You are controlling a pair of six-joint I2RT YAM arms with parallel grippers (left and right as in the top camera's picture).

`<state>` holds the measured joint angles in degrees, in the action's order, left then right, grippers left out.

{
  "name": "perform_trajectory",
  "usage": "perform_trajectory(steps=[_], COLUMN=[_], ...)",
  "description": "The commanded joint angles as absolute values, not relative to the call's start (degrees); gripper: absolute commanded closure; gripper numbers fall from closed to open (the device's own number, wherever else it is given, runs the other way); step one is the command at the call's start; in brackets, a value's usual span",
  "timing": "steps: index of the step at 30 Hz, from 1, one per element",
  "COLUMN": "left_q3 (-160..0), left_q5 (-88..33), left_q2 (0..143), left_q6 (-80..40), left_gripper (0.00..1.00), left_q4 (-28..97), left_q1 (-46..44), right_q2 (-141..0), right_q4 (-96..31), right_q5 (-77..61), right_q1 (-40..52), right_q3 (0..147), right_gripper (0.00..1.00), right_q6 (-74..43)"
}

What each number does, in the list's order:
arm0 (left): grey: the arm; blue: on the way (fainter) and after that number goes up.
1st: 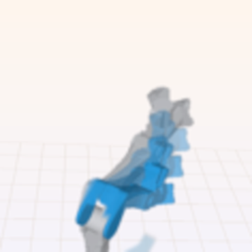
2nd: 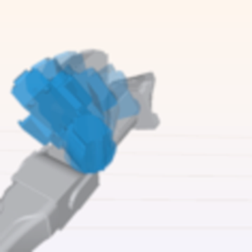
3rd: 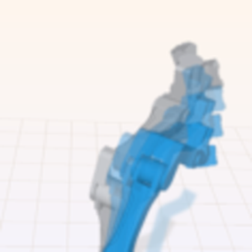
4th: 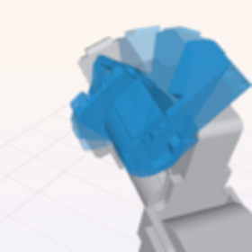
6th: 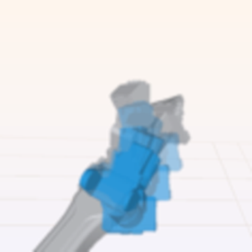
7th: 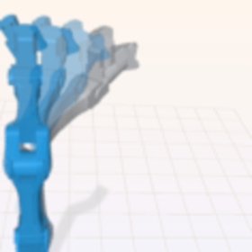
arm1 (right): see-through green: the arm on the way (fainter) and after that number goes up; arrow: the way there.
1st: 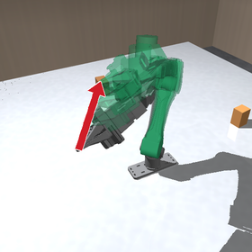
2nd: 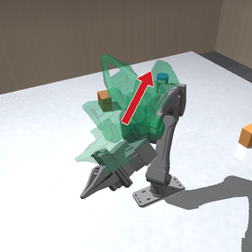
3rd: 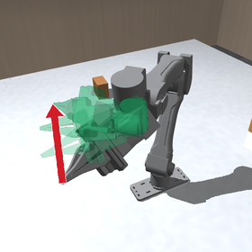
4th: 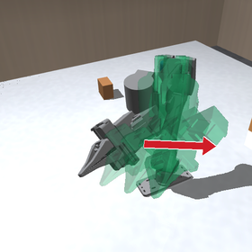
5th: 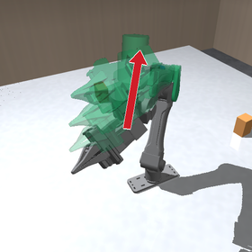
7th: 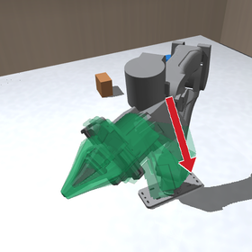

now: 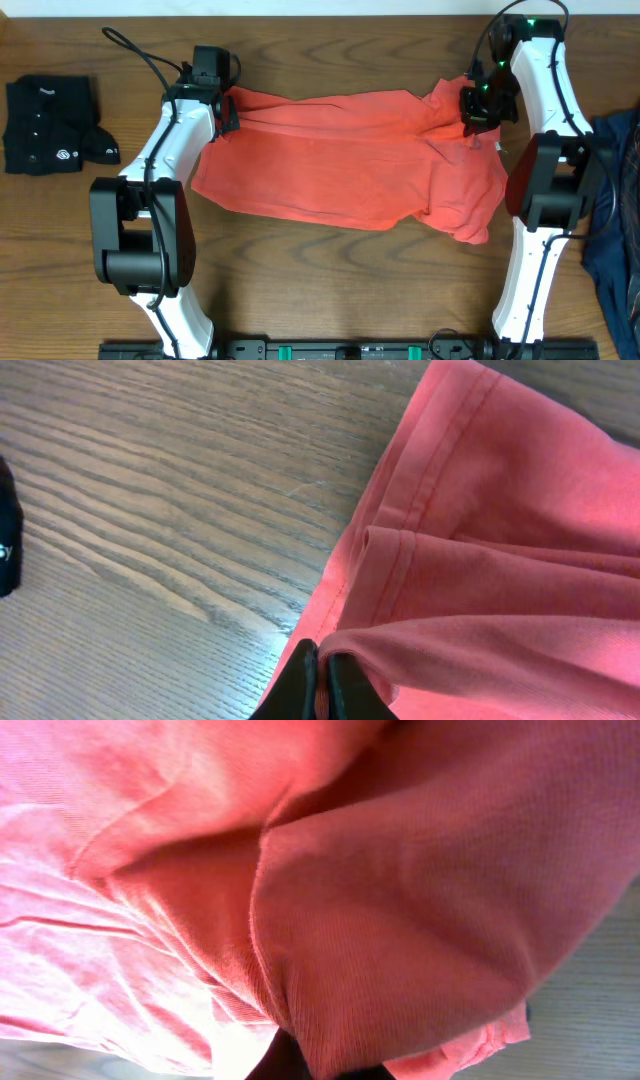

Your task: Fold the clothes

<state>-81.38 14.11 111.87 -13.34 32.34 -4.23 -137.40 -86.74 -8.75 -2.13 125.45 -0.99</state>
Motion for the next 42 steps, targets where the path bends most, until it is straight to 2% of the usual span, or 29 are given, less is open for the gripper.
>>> perform_trajectory(steps=[1,2,3,4,5,6,7,8,12,17,18,20,23,24,25,27,28,29,30,31,32,34,38,42], left_q3=[-81.8,-81.8,-81.8,-81.8,-81.8,-81.8,-81.8,-81.8,-82.1,-84.2,-84.7,-85.2,-85.2,-85.2,-85.2,-85.2,-85.2,-85.2,-85.2,-85.2,-85.2,-85.2,-84.8,-83.2], left_q5=[13.9,13.9,13.9,13.9,13.9,13.9,13.9,13.9,13.9,13.9,13.9,13.9,13.8,13.7,13.2,11.8,11.2,10.7,10.2,9.7,9.3,9.0,7.9,5.9], left_q2=[112.4,112.4,112.4,112.4,112.4,112.4,112.4,112.4,111.9,107.7,106.5,103.7,99.4,97.9,96.9,94.1,92.8,91.4,90.1,89.0,88.0,86.9,87.0,87.0], left_q6=[-14.3,-14.3,-14.3,-14.3,-14.3,-14.3,-14.3,-14.3,-14.3,-14.3,-14.3,-14.3,-14.3,-14.3,-14.3,-14.3,-14.3,-14.3,-14.3,-14.3,-14.4,-15.2,-16.3,-16.6], left_gripper=[0.73,0.68,0.65,0.55,0.37,0.21,0.03,0.02,0.02,0.02,0.02,0.02,0.02,0.02,0.02,0.01,0.05,0.16,0.30,0.35,0.37,0.37,0.41,0.44], left_q4=[32.5,32.5,32.5,32.5,32.5,32.5,32.5,32.5,31.9,31.9,31.9,32.0,33.7,34.9,35.7,38.1,39.3,40.7,42.1,43.6,45.4,48.6,54.0,55.5], left_q1=[-3.9,-3.9,-3.9,-3.9,-3.9,-3.9,-3.9,-3.9,-3.9,-3.9,-3.9,-3.9,-3.9,-4.0,-4.0,-4.0,-4.0,-4.0,-4.0,-4.0,-4.0,-4.0,-4.0,-4.0], right_q2=[-136.7,-136.7,-136.7,-136.7,-136.7,-136.7,-136.7,-136.7,-136.2,-135.3,-135.3,-135.3,-135.3,-135.3,-135.3,-134.8,-134.1,-133.3,-132.1,-130.8,-129.4,-127.3,-123.2,-118.6], right_q4=[-85.9,-85.7,-85.6,-85.6,-85.7,-85.6,-85.6,-85.3,-83.5,-85.9,-87.0,-89.9,-94.5,-96.0,-96.6,-97.3,-97.3,-97.3,-97.3,-97.3,-97.3,-97.3,-97.3,-97.3], right_q5=[-9.7,-9.7,-9.7,-9.7,-9.7,-9.7,-9.7,-9.7,-9.7,-9.7,-9.7,-9.7,-9.4,-7.9,-6.7,-5.5,-5.5,-5.5,-4.8,-4.0,-3.9,-3.7,2.2,4.8], right_q1=[-1.3,-1.3,-1.3,-1.3,-1.3,-1.3,-1.3,-1.3,-1.3,-1.0,-0.9,-0.8,0.0,0.6,1.0,1.8,2.3,2.7,3.4,4.0,4.7,6.3,10.8,15.1], right_q3=[125.9,125.9,125.9,125.9,125.9,125.9,126.0,126.1,128.9,140.9,144.5,150.9,158.5,161.2,162.8,166.6,167.9,168.7,169.1,169.1,169.0,168.9,167.2,157.9], right_gripper=[0.85,0.76,0.71,0.67,0.62,0.53,0.52,0.51,0.48,0.43,0.36,0.31,0.20,0.12,0.11,0.12,0.16,0.21,0.28,0.33,0.38,0.39,0.35,0.34], right_q6=[-1.6,-1.6,-1.6,-1.6,-1.4,-1.3,-1.1,-1.1,-1.0,-1.0,-1.0,-1.0,0.7,1.1,1.1,0.8,0.7,0.7,0.5,-0.5,-1.1,-1.7,-3.7,-4.7])
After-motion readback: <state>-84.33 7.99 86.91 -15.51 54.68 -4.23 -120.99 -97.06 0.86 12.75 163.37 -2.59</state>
